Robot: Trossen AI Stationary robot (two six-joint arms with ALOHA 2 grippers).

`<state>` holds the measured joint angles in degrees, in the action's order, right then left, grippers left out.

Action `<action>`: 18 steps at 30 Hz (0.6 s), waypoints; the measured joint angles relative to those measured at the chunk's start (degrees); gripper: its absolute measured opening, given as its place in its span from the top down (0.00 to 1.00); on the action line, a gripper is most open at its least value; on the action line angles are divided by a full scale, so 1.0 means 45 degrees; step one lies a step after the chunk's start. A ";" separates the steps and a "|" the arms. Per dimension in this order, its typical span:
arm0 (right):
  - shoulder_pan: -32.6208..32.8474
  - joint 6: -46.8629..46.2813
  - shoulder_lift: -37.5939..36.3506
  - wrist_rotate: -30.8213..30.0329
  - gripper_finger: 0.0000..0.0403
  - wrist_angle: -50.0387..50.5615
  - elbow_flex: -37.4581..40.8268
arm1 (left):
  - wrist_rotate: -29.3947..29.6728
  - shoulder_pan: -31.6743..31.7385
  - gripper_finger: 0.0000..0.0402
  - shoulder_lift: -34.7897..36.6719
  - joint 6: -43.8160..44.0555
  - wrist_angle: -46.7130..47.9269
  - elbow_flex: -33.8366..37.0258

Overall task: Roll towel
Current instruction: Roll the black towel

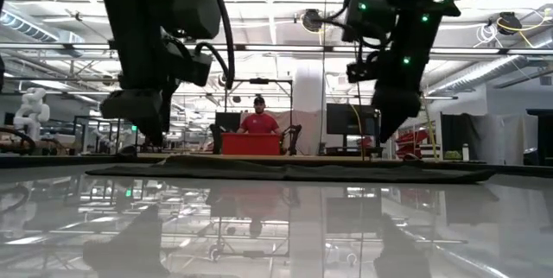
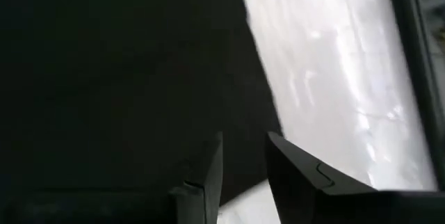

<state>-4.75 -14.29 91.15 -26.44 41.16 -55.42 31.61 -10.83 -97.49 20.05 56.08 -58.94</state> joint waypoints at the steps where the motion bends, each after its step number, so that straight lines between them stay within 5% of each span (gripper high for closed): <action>1: 0.0000 0.0195 0.0000 0.0268 0.75 -0.0429 0.0000 | -0.0262 -0.0129 0.51 0.0000 0.0005 -0.0032 0.0000; 7: -0.0034 0.1538 0.0000 0.2541 0.75 -0.3475 0.0000 | -0.1345 -0.0546 0.51 0.0000 0.0039 -0.0307 0.0379; 18: -0.0526 0.1601 0.0319 0.3067 0.75 -0.8206 0.0877 | -0.2470 -0.0457 0.51 0.0083 0.0281 -0.2108 0.1904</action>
<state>-7.12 -7.09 92.59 -12.64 4.23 -51.47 20.50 -12.88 -97.12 21.32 46.59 -50.37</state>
